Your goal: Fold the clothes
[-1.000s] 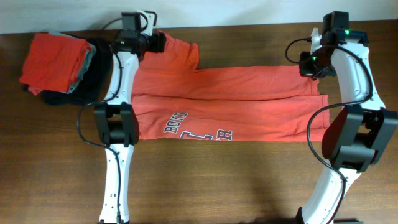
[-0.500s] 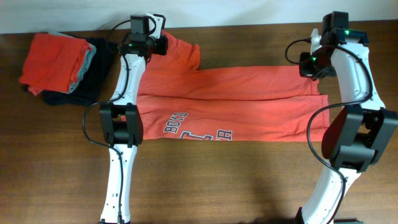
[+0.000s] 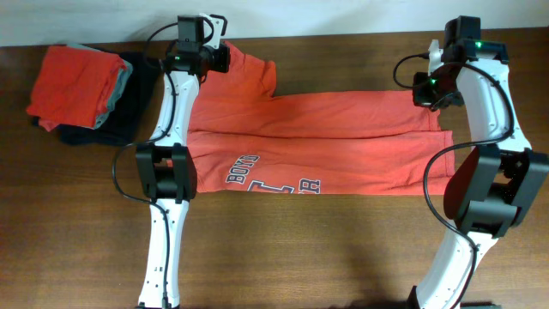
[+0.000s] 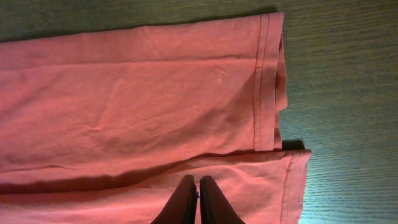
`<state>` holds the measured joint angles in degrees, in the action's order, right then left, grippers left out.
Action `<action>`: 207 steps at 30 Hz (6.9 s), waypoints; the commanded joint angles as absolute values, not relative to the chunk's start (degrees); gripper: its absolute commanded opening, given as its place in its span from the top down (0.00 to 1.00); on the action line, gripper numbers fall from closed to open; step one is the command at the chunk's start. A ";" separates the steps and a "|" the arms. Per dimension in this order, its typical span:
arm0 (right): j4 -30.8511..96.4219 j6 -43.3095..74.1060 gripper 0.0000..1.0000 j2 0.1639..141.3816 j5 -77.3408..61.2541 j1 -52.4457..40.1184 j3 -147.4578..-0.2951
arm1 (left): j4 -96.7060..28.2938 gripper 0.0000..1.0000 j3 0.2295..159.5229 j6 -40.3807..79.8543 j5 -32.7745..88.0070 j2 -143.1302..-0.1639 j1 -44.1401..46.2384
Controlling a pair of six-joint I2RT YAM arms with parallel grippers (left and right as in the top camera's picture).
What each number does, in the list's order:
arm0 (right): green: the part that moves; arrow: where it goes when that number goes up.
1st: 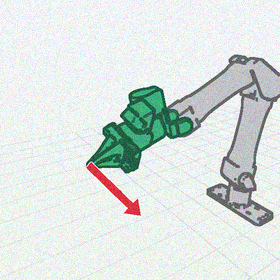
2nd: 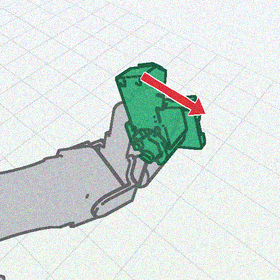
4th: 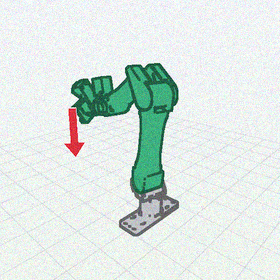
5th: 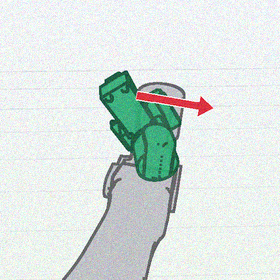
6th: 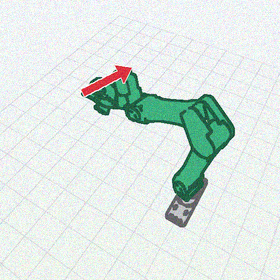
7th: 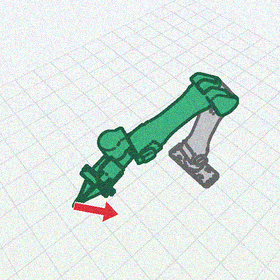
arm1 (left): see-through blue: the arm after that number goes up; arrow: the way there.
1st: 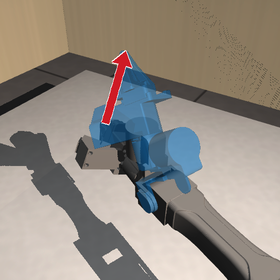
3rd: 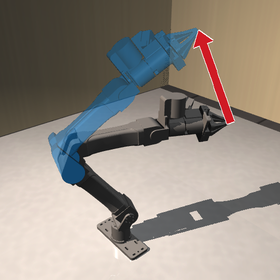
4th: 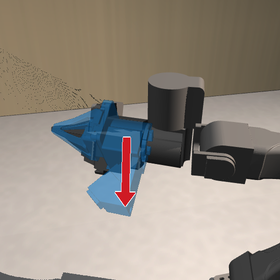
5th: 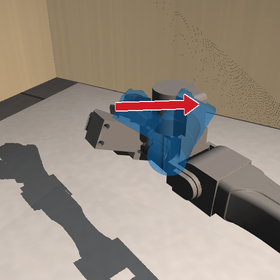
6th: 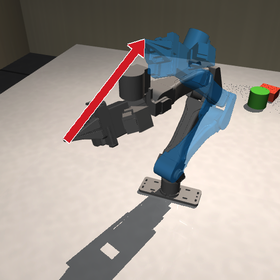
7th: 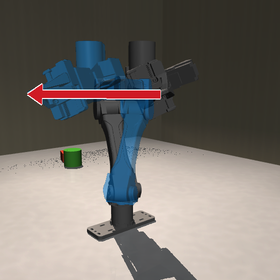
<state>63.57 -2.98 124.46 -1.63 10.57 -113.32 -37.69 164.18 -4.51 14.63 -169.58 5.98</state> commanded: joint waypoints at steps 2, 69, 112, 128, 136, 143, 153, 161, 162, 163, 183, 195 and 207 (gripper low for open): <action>63.61 -2.59 0.91 124.25 -2.37 10.96 -113.80 | -40.95 0.77 165.71 -4.67 15.29 -164.31 5.87; 35.70 -5.76 0.96 141.71 -14.39 17.96 -113.80 | -36.01 0.35 164.92 -7.40 12.91 -169.58 6.15; 37.56 -5.78 0.96 140.68 -15.25 17.96 -114.06 | -48.93 0.99 177.31 -11.25 4.64 -170.98 8.73; 44.62 -7.09 0.96 134.96 -17.82 17.96 -114.34 | -62.76 0.99 177.86 -11.25 4.67 -163.15 8.10; 45.93 -7.22 0.96 132.92 -17.82 17.98 -114.34 | -69.12 0.99 177.86 -11.22 5.10 -159.65 8.10; 47.86 -8.69 0.96 129.91 -17.82 17.98 -114.37 | -76.34 0.99 177.86 -11.20 5.13 -158.98 8.10; 52.47 -9.23 0.96 128.60 -18.81 17.96 -114.37 | -84.93 0.99 177.86 -9.72 7.62 -155.72 8.10; 56.40 -9.72 0.96 127.50 -19.35 17.96 -114.37 | -89.78 0.99 177.86 -8.21 9.34 -153.01 8.12; 57.10 -9.76 0.96 127.31 -19.38 17.96 -114.37 | -90.63 0.99 177.86 -8.21 9.69 -153.01 8.12; 57.76 -10.37 0.96 127.09 -19.64 17.96 -114.37 | -91.48 0.99 177.86 -8.21 9.69 -153.01 8.12; 69.01 -13.72 0.96 117.67 -20.36 18.06 -114.37 | -96.73 0.99 177.75 -4.54 9.19 -149.18 8.05; 73.82 -16.27 0.96 117.62 -16.84 18.09 -114.37 | -96.73 0.99 163.48 -3.01 9.63 -144.20 7.20; 80.75 -14.04 0.96 117.62 -10.57 18.28 -114.34 | -96.73 0.99 147.85 -2.98 11.18 -142.69 6.04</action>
